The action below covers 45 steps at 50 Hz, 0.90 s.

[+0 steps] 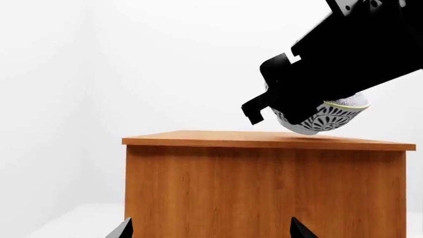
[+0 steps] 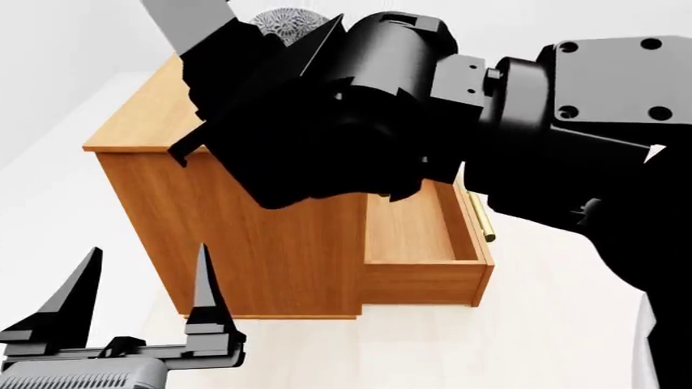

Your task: Put the bowl on top of the cabinet.

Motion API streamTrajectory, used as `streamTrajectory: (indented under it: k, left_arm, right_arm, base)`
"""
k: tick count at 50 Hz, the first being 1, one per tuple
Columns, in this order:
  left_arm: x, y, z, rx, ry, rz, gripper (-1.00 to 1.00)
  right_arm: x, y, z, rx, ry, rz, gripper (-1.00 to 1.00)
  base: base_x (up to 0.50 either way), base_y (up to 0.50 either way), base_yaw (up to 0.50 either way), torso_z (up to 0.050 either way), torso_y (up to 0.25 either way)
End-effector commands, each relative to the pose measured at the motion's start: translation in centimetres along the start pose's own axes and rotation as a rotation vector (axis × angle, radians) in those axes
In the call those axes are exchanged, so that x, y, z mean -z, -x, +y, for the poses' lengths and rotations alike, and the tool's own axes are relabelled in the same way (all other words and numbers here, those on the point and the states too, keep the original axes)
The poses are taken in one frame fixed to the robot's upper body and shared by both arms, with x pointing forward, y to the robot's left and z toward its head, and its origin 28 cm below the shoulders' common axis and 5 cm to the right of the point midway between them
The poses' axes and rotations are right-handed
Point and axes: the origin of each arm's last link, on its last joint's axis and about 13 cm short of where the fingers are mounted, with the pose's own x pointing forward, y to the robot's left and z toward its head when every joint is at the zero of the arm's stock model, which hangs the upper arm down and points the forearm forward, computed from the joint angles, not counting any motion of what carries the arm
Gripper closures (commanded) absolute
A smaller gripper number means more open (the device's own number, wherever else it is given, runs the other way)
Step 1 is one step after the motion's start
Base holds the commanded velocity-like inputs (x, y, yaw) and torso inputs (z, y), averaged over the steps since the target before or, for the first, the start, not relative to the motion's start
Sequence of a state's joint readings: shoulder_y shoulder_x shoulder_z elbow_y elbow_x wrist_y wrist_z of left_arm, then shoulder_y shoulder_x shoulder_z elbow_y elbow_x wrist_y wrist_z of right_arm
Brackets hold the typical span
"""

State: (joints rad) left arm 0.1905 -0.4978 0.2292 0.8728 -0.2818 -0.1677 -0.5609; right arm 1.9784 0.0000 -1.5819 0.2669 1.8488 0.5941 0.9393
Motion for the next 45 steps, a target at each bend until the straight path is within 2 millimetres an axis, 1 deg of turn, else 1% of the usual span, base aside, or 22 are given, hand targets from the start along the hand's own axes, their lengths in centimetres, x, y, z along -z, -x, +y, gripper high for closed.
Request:
streamTrajectory:
  k: [1,19,20,35,45]
  left_arm:
    - [0.03,-0.03,-0.01,0.001,0.001,0.001,-1.00]
    - [-0.08,0.00,0.00,0.000,0.003,-0.002,-1.00]
    - [-0.06,0.02,-0.02,0.001,0.003,-0.002,-1.00]
    - [-0.04,0.06,-0.04,0.003,0.002,-0.002,-1.00]
    - [-0.09,0.00,-0.07,0.003,0.002,0.000,-1.00]
  right_arm:
    - [-0.27,0.17,-0.08,0.011,0.013,-0.022,1.00]
    - [0.29,-0.44,-0.07,0.004,0.011,-0.019,1.00]
    - [0.29,-0.43,-0.05,0.000,0.010,-0.021,-1.00]
    - [0.24,-0.77,-0.37,-0.008,0.009,-0.028,-1.00]
    - [-0.43,-0.47,-0.81,0.000,0.010,-0.045,-1.00]
  base:
    - [0.00,0.00,0.00,0.000,0.000]
    - [0.00,0.00,0.00,0.000,0.000]
    - [0.00,0.00,0.00,0.000,0.000]
    - [0.00,0.00,0.00,0.000,0.000]
    - [0.00,0.00,0.00,0.000,0.000]
